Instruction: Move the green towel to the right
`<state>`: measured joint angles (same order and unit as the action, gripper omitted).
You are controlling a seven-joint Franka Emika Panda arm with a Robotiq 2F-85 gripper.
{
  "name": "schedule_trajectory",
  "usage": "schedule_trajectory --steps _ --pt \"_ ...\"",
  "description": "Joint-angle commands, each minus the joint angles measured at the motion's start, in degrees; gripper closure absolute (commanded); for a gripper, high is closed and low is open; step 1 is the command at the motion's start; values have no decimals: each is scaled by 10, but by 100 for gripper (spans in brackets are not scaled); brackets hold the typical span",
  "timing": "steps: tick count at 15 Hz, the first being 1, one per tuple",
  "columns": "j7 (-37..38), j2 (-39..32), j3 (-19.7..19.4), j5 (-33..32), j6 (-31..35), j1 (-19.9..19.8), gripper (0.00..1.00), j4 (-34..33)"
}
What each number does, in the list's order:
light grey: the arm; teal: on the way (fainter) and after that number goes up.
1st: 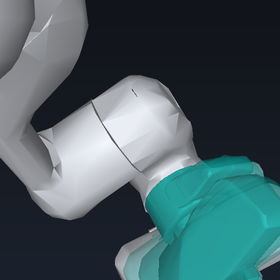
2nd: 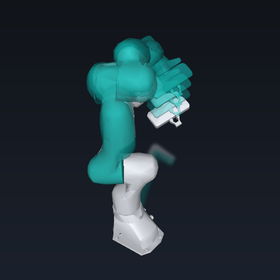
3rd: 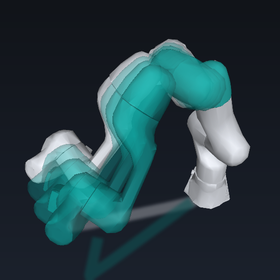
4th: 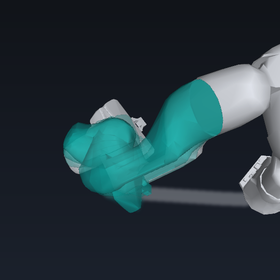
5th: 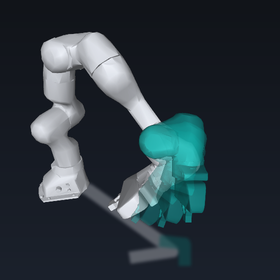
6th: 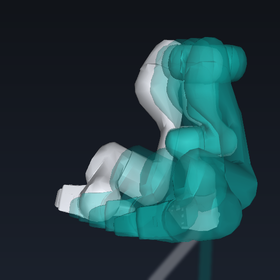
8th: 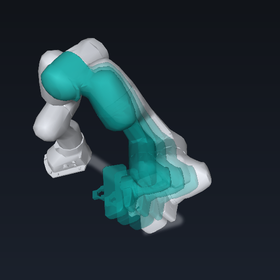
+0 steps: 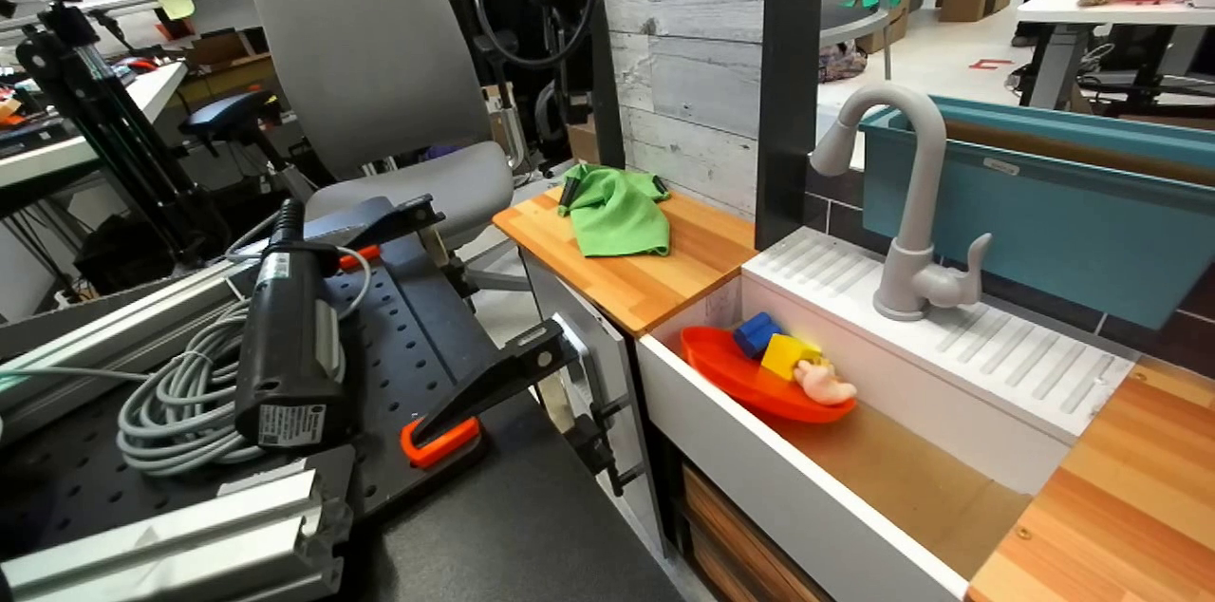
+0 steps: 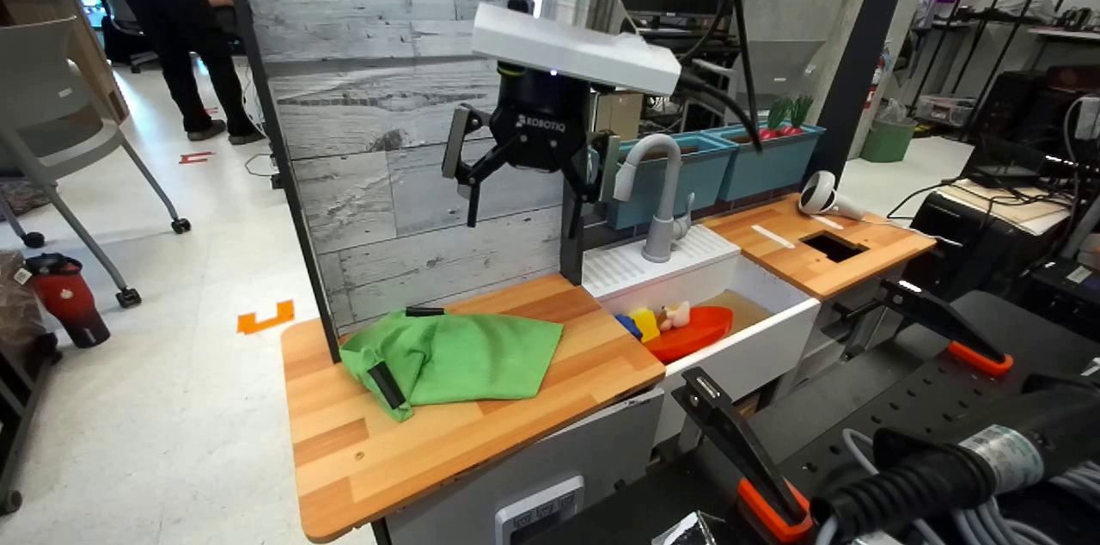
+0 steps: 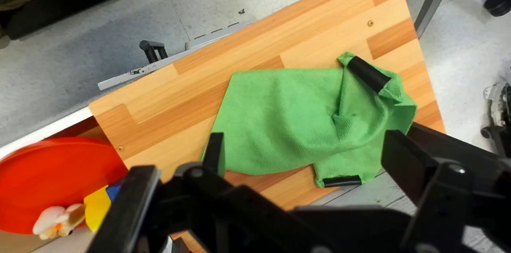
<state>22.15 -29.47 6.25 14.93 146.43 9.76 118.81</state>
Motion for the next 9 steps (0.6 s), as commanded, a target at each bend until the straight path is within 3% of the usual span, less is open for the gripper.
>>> schedule_trajectory --steps 1,3,9 --pt "-1 1 -3 2 -2 3 0 -2" --pt "0 1 -3 2 -2 4 0 -2" --pt "81 -89 -42 -60 76 85 0 -47"
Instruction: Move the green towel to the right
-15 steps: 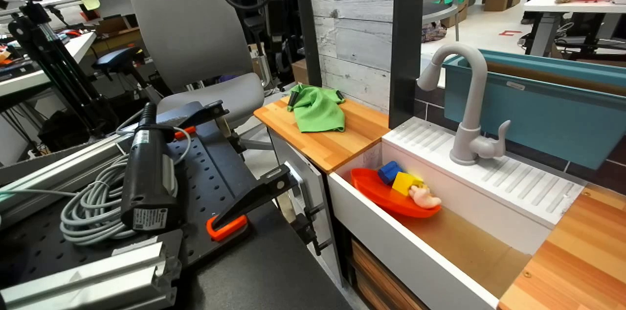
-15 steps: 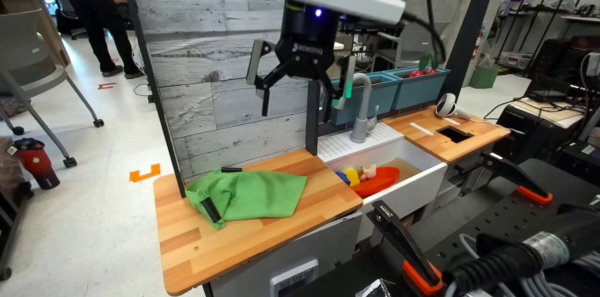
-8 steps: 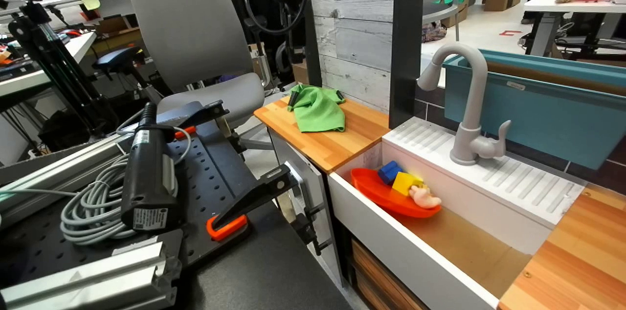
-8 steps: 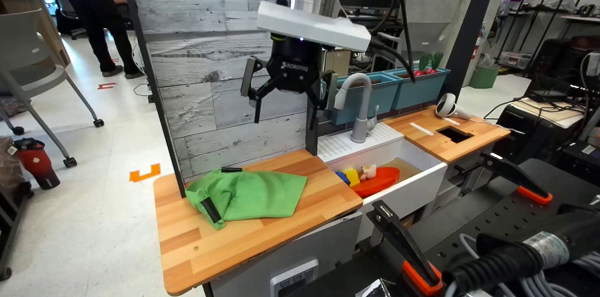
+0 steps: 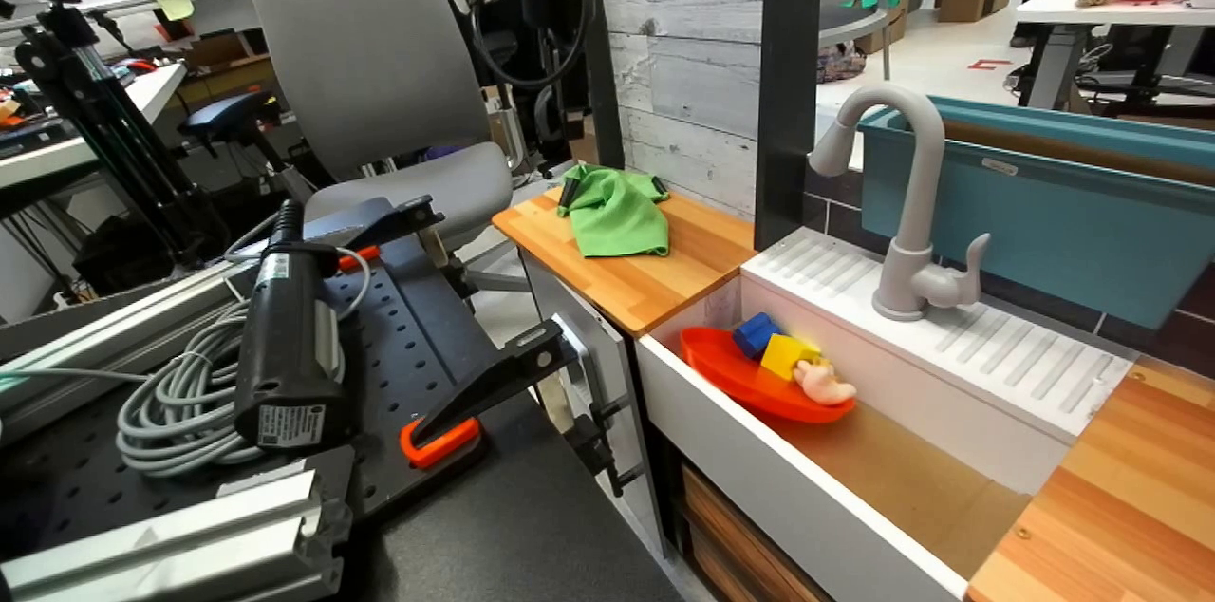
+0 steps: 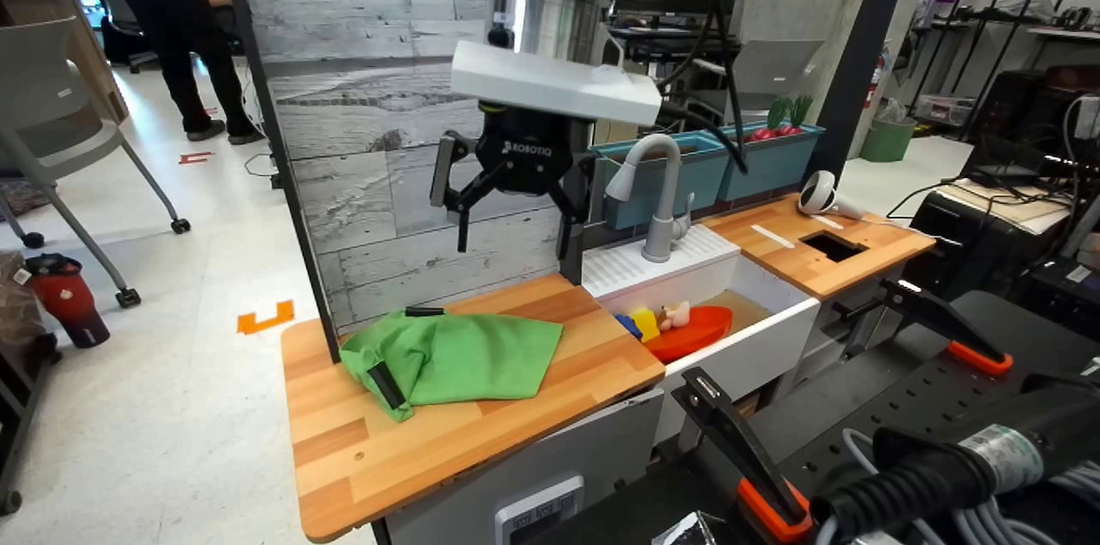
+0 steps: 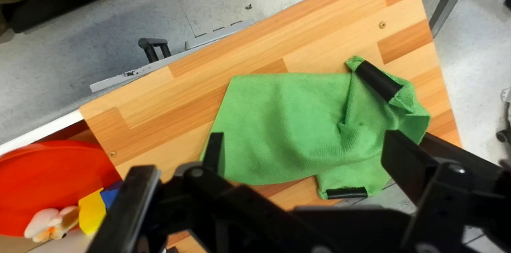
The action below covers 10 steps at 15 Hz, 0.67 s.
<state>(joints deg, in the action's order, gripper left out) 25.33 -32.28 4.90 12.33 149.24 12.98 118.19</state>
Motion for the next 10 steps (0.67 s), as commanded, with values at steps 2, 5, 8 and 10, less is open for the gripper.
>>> schedule_trajectory --steps 2,5,8,10 --pt "86 -101 -52 -57 87 95 0 -63" --pt "124 -156 -83 -77 107 147 0 -111" --pt "138 -204 -94 -79 96 169 0 -168" --pt "146 -230 -103 -79 95 179 0 -204"
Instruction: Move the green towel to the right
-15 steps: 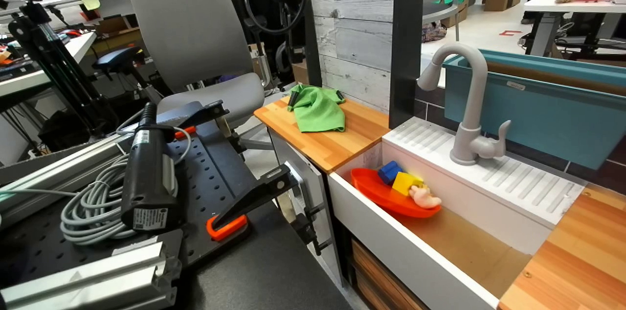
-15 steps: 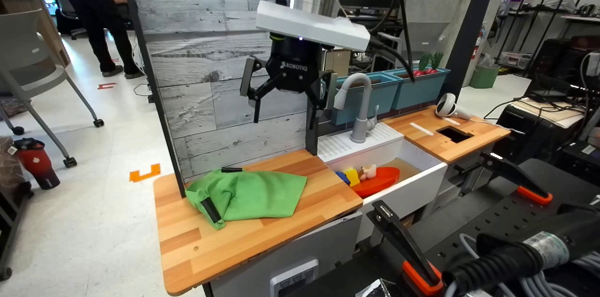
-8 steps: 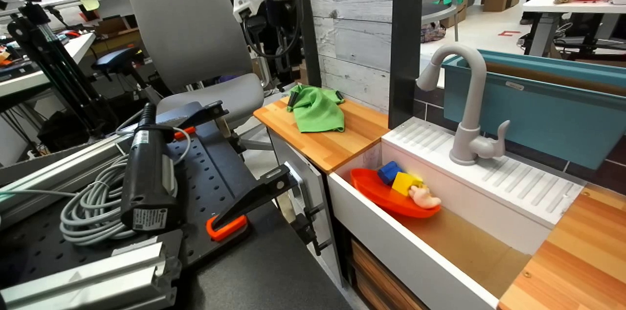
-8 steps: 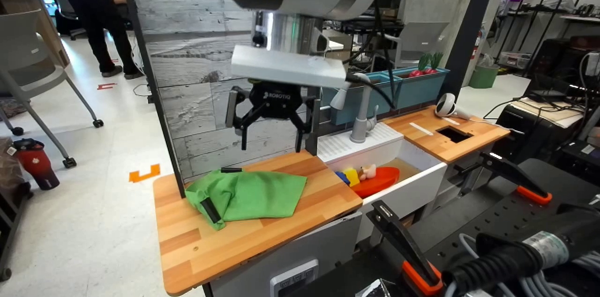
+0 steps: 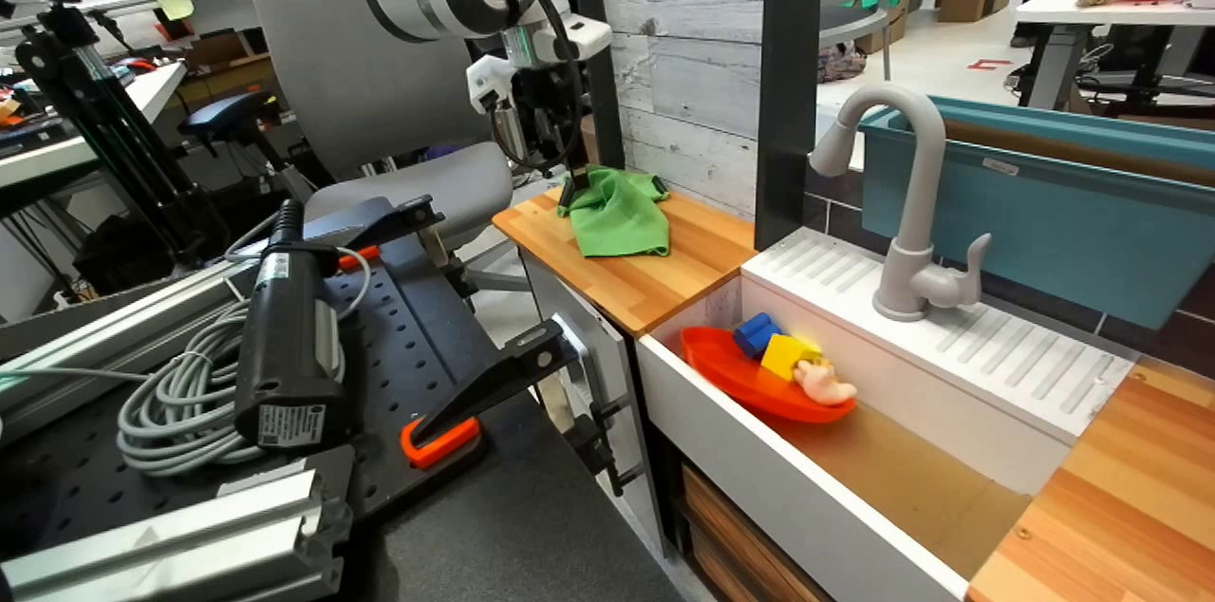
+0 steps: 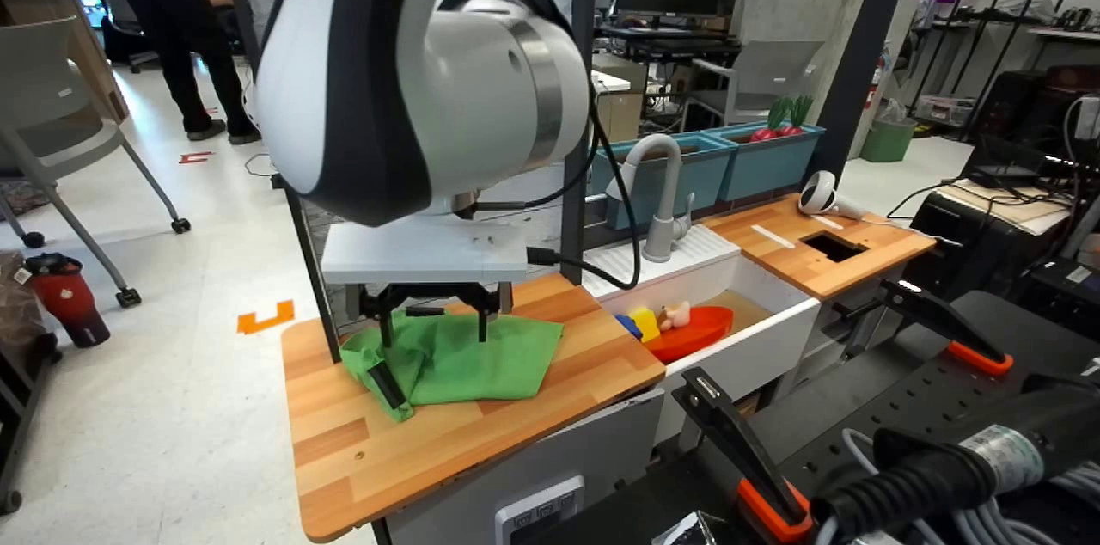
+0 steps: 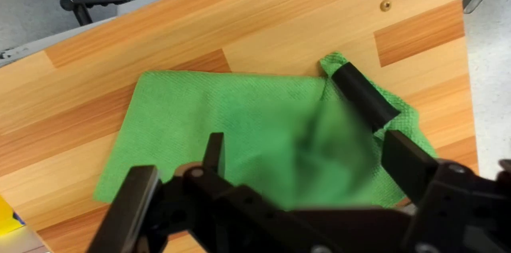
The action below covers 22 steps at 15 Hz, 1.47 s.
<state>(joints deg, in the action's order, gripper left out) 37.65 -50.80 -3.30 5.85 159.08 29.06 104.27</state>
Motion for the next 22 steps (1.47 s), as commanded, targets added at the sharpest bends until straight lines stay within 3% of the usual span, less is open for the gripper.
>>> schedule_trajectory --steps 1,13,22 --pt "25 -56 -24 -14 -4 21 0 -81" --pt "11 -172 -14 -9 -58 2 0 -241" --pt "-7 -193 2 -3 -69 -35 0 -240"
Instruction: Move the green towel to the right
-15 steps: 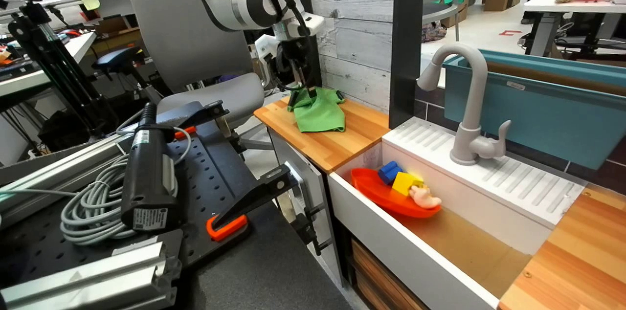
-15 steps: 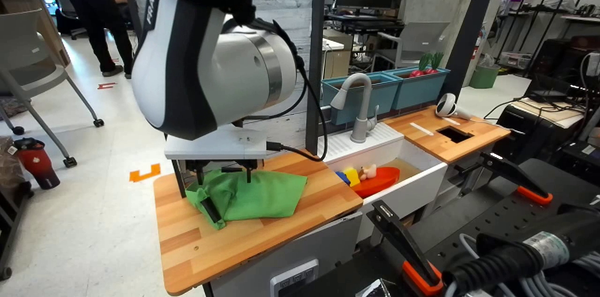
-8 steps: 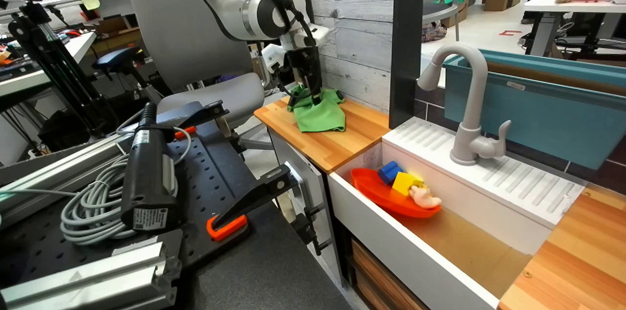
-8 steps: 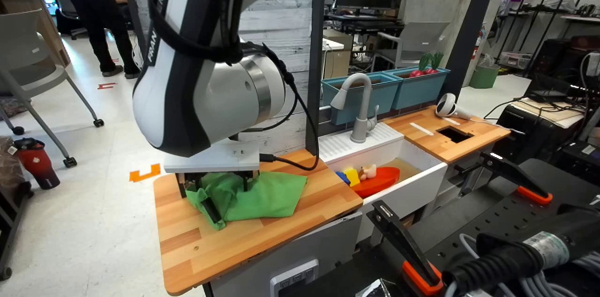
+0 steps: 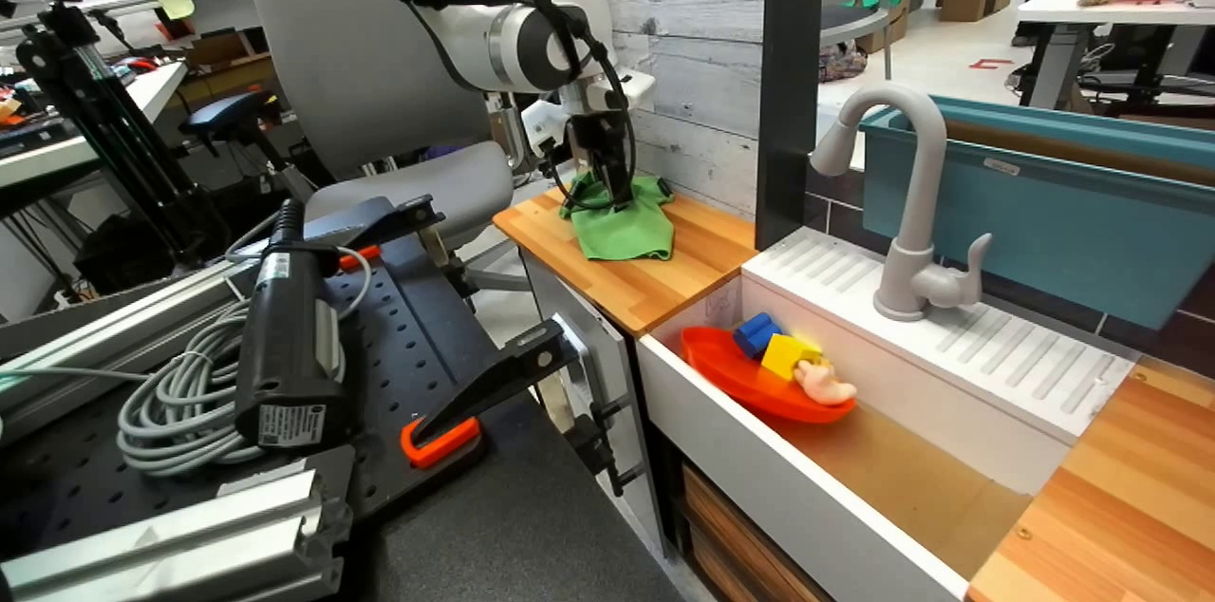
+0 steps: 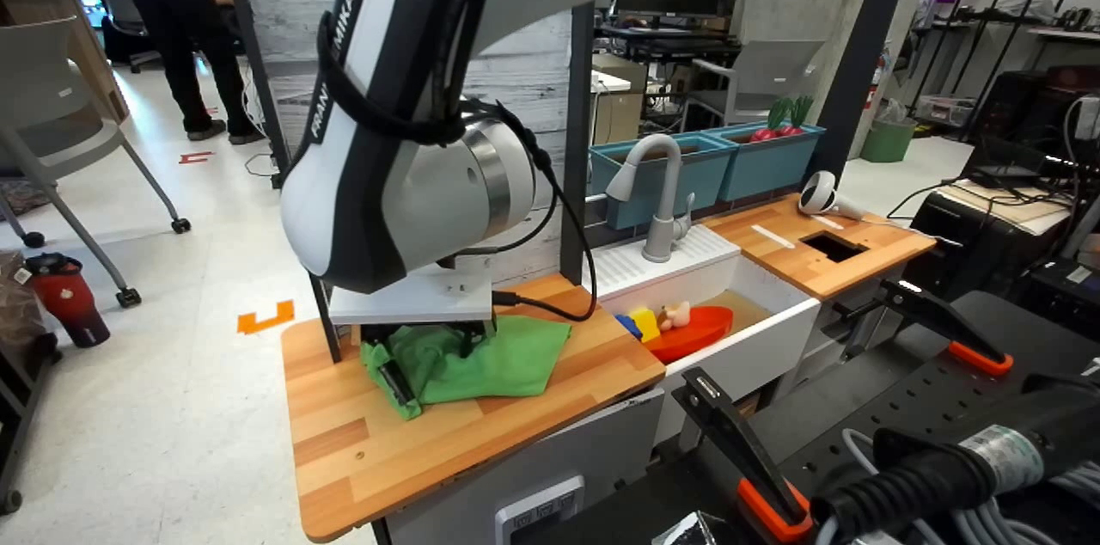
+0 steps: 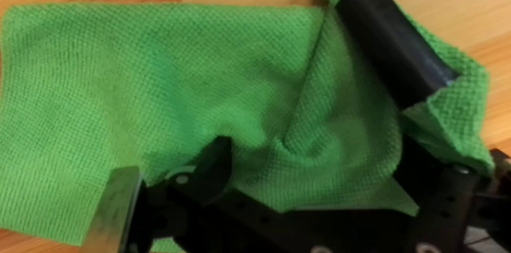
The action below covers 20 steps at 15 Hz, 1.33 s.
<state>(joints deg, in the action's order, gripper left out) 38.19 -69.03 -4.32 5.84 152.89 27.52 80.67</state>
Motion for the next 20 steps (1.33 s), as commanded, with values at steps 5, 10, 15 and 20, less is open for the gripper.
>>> schedule_trajectory --steps 5,10,15,20 --pt "-17 -2 16 6 20 -44 0 41" --pt "-30 8 27 18 54 -81 0 92" --pt "-42 35 41 43 120 -121 0 172" --pt "-81 61 64 88 185 -168 0 251"
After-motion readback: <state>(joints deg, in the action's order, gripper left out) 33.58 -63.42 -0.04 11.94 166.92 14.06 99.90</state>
